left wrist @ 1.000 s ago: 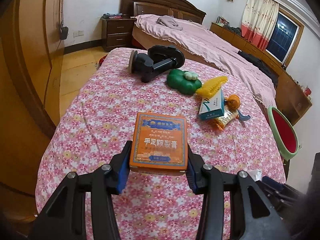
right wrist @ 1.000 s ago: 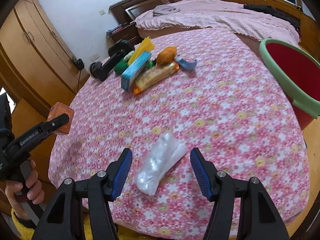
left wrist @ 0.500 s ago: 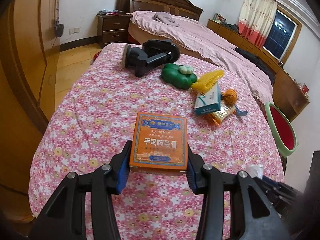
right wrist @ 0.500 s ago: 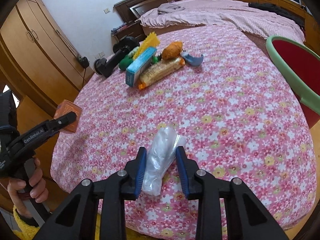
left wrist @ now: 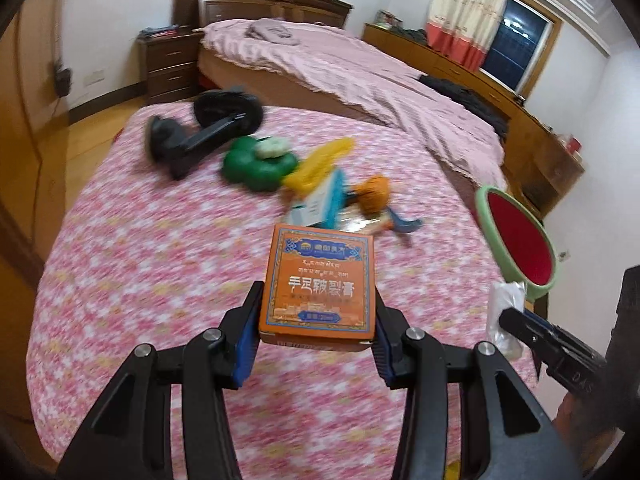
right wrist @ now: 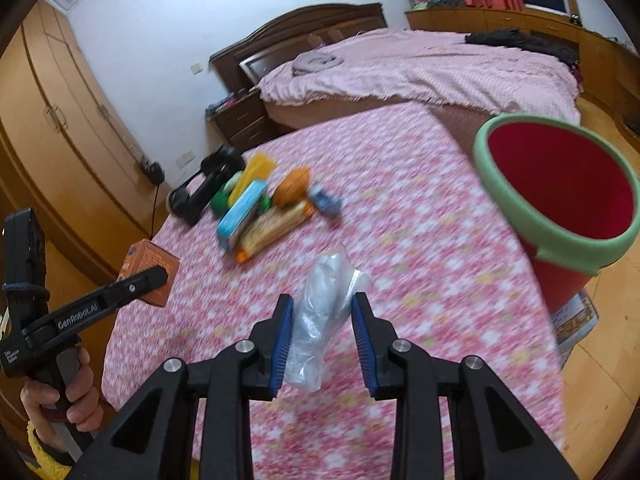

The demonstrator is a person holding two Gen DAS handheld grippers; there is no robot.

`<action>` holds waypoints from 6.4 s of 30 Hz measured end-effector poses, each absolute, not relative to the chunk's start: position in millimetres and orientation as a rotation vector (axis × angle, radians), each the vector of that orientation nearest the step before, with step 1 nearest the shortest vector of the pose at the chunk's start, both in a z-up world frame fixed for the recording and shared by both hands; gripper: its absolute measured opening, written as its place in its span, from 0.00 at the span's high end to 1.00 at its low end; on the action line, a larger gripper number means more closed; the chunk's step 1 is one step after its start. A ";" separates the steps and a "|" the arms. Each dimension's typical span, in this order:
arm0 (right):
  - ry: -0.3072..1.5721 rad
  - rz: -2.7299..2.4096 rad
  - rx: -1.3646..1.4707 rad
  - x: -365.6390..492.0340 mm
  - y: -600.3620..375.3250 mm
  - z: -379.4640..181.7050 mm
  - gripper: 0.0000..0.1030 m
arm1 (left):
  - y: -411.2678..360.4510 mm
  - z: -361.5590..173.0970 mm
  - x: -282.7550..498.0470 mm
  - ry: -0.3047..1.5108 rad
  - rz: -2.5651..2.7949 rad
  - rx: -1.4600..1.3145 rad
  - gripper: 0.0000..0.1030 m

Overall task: Collect trash
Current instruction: 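Carry the orange box and plastic bag in both tools over the red bucket, then open both tools to drop the box and bag into the bucket, then grasp the white medicine box with the left tool, then grasp the orange knitted item with the right tool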

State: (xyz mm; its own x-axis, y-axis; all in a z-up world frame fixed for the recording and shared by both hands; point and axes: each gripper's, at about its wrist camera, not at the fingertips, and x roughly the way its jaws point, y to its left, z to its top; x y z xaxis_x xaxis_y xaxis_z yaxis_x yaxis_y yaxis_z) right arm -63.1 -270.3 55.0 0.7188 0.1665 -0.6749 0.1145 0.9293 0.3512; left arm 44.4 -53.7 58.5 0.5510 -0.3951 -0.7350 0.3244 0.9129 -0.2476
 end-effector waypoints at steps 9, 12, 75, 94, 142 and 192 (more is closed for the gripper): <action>0.694 -0.079 0.388 -66.7 -325.0 81.9 0.68 | -130.3 77.4 49.2 0.873 -0.587 -0.002 0.54; 0.676 -0.118 0.394 -69.1 -344.5 86.8 0.68 | -160.7 83.2 52.0 0.855 -0.629 0.045 0.54; 0.651 -0.373 0.620 -78.3 -531.7 39.9 0.46 | -377.5 43.3 76.0 0.925 -0.883 0.243 0.42; 0.640 -0.282 0.593 -77.7 -465.7 63.6 0.42 | -267.1 63.0 88.8 0.907 -0.683 0.137 0.42; 0.817 -0.145 0.544 -20.8 -364.0 33.7 0.39 | -83.4 -12.8 173.4 1.028 -0.305 -0.158 0.34; 0.871 0.088 0.410 118.1 -234.6 18.2 0.72 | 43.1 -4.1 137.1 0.915 -0.091 -0.275 0.45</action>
